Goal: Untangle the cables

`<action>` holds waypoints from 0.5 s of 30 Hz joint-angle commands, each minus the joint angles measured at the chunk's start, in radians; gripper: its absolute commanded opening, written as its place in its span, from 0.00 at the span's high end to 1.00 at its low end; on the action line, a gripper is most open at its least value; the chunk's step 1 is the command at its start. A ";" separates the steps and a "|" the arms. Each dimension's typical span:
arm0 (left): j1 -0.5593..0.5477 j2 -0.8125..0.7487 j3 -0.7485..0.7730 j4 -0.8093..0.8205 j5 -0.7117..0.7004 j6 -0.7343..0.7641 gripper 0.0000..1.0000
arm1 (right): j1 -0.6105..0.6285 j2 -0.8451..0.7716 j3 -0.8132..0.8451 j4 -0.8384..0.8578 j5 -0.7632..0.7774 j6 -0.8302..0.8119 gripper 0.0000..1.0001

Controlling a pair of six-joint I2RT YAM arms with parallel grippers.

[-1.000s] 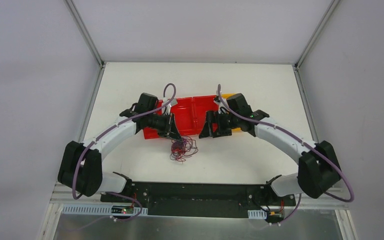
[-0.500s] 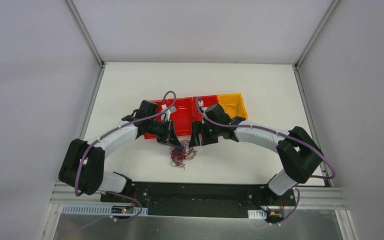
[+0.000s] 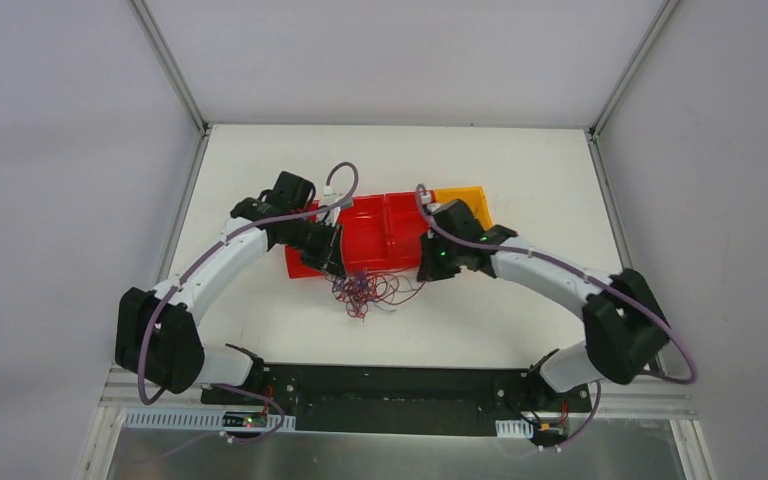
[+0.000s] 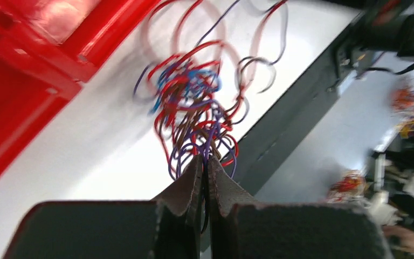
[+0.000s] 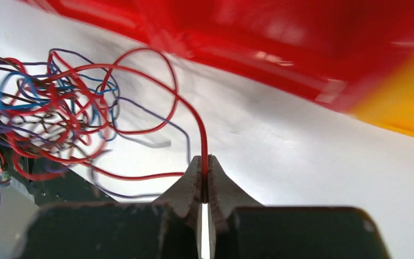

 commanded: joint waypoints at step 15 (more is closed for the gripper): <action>0.132 -0.157 -0.040 -0.491 -0.494 0.702 1.00 | -0.584 -0.601 0.260 -0.673 0.057 -0.482 1.00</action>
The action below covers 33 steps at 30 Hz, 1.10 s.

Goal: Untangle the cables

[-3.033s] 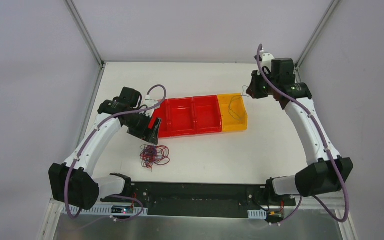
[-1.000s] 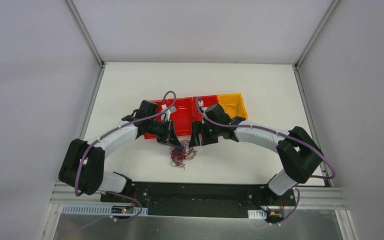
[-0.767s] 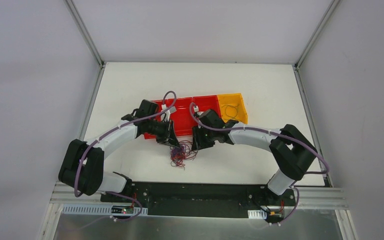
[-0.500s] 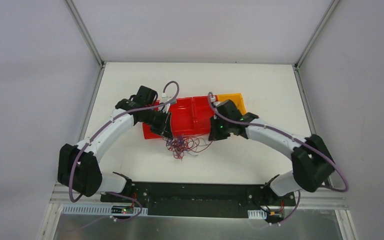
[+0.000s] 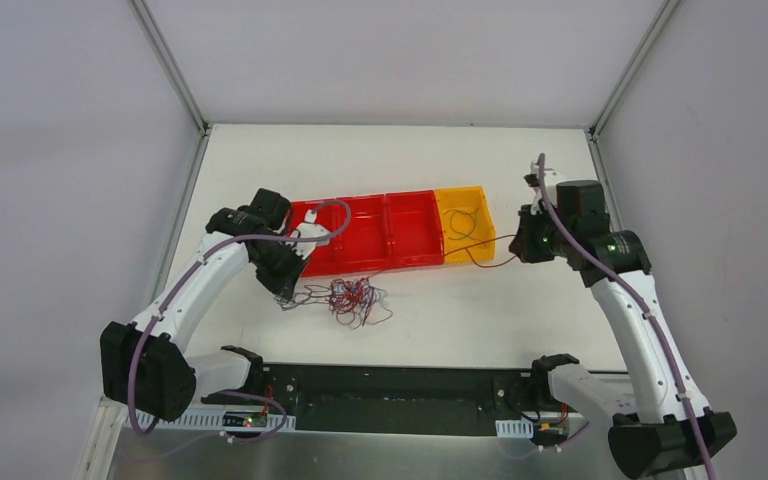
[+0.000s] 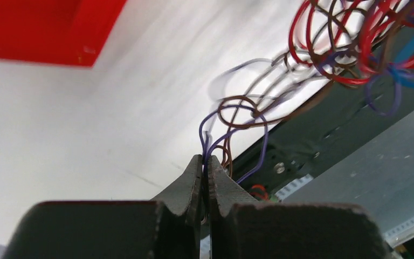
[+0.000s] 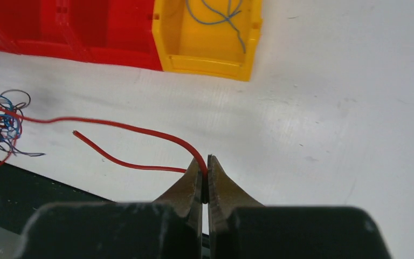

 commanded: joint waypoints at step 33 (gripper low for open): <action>0.385 0.025 -0.408 0.168 -0.238 0.480 1.00 | -0.763 0.286 0.883 -0.031 -0.104 -0.108 1.00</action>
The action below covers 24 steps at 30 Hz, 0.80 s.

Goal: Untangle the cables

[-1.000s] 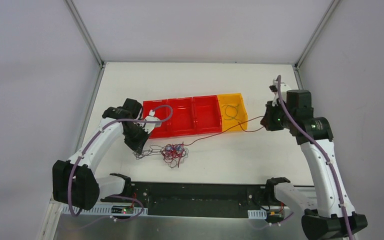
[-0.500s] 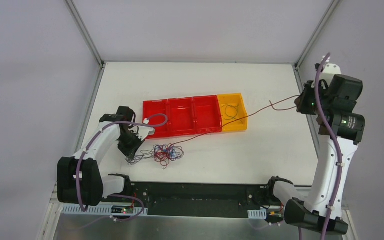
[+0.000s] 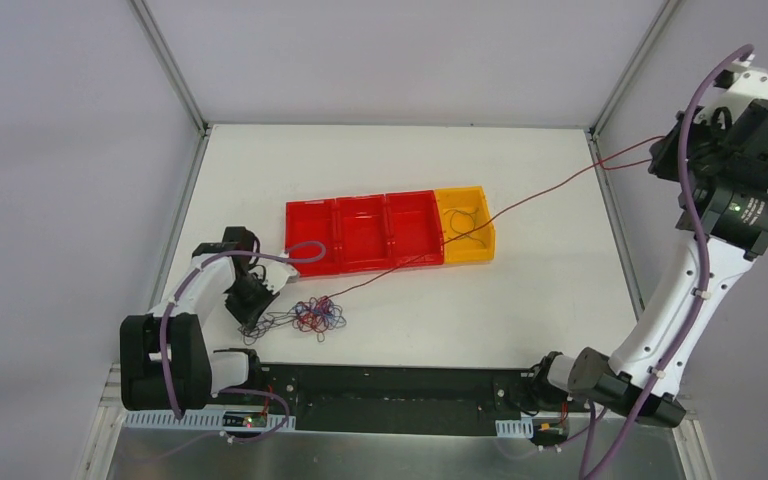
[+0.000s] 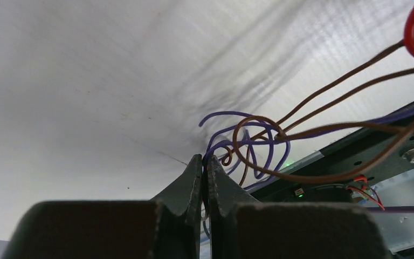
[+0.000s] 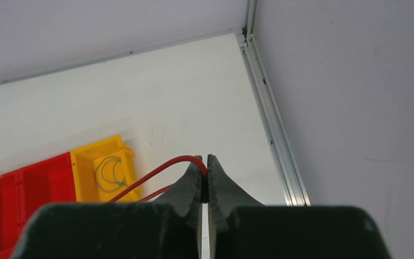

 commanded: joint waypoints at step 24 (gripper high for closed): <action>0.075 0.084 0.313 -0.163 0.244 -0.040 0.23 | -0.087 0.138 0.485 0.203 -0.507 0.529 1.00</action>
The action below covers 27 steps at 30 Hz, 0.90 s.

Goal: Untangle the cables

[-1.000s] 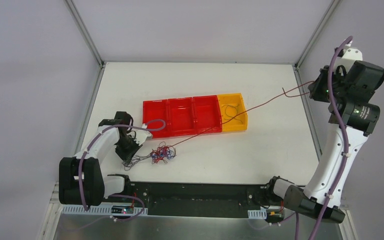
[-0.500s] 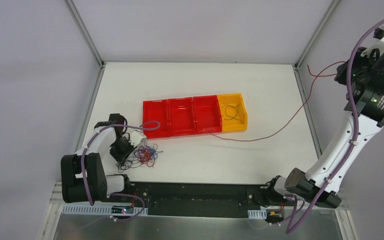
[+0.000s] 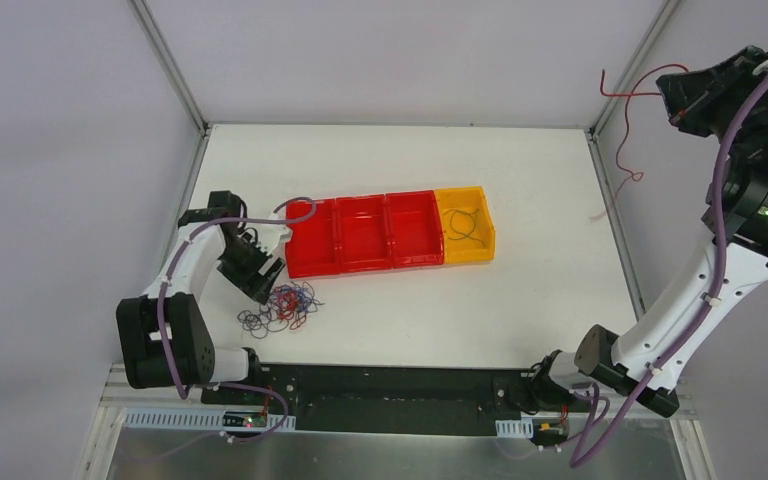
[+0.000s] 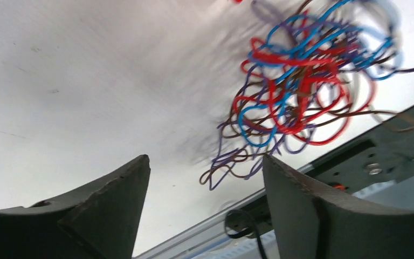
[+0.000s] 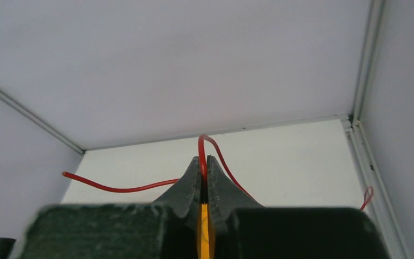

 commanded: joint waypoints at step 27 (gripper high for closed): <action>-0.029 -0.158 0.333 -0.015 0.515 -0.321 0.01 | 0.604 0.054 -0.233 0.468 0.098 0.441 1.00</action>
